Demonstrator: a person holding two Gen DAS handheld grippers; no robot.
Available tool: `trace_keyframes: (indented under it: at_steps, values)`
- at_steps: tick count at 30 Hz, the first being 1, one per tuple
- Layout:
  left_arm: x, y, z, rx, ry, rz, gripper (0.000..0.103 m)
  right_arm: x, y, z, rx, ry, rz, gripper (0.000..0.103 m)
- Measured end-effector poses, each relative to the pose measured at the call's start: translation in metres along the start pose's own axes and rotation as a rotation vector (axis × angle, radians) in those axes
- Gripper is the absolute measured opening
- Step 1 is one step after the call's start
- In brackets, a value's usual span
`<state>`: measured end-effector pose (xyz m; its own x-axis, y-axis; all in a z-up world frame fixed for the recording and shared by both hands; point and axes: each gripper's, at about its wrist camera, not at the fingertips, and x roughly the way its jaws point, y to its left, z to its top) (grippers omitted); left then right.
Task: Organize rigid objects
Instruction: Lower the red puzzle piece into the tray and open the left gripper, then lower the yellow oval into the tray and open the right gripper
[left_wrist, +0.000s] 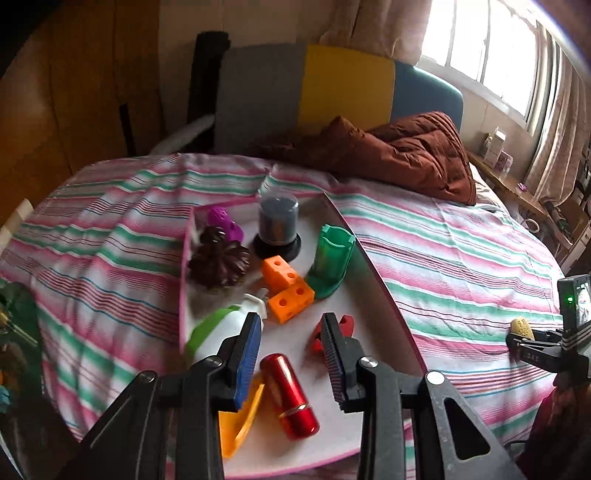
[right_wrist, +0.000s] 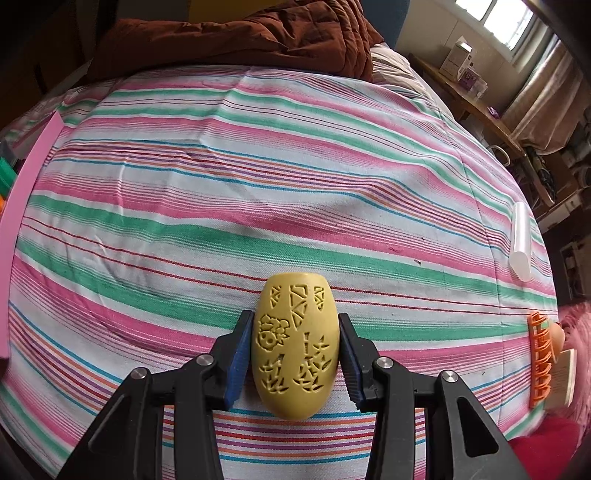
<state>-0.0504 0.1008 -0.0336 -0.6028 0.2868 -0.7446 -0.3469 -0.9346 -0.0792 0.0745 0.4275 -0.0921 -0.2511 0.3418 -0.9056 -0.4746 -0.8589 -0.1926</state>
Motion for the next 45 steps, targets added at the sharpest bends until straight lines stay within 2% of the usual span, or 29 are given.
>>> trace_keyframes:
  at_steps: [8, 14, 19, 26, 32, 39, 45]
  values:
    - [-0.018, 0.015, -0.007, -0.019, -0.025, 0.026, 0.034, -0.002, -0.001, 0.000, 0.015, 0.000, 0.008, 0.044]
    - [-0.024, 0.028, -0.010, -0.037, -0.036, 0.059, 0.036, -0.011, 0.008, -0.001, 0.070, -0.007, 0.141, 0.044]
    - [-0.026, 0.039, -0.015, -0.057, -0.036, 0.076, 0.039, -0.042, 0.048, 0.006, 0.014, -0.103, 0.243, 0.044]
    - [-0.030, 0.053, -0.020, -0.092, -0.039, 0.097, 0.040, -0.098, 0.122, 0.020, -0.133, -0.259, 0.418, 0.044]
    - [-0.035, 0.067, -0.023, -0.123, -0.050, 0.124, 0.042, -0.116, 0.192, 0.019, -0.284, -0.292, 0.529, 0.044]
    - [-0.037, 0.077, -0.025, -0.139, -0.058, 0.156, 0.043, -0.091, 0.245, 0.012, -0.398, -0.221, 0.535, 0.044]
    - [-0.037, 0.078, -0.026, -0.149, -0.063, 0.166, 0.043, -0.070, 0.266, -0.006, -0.480, -0.200, 0.480, 0.045]
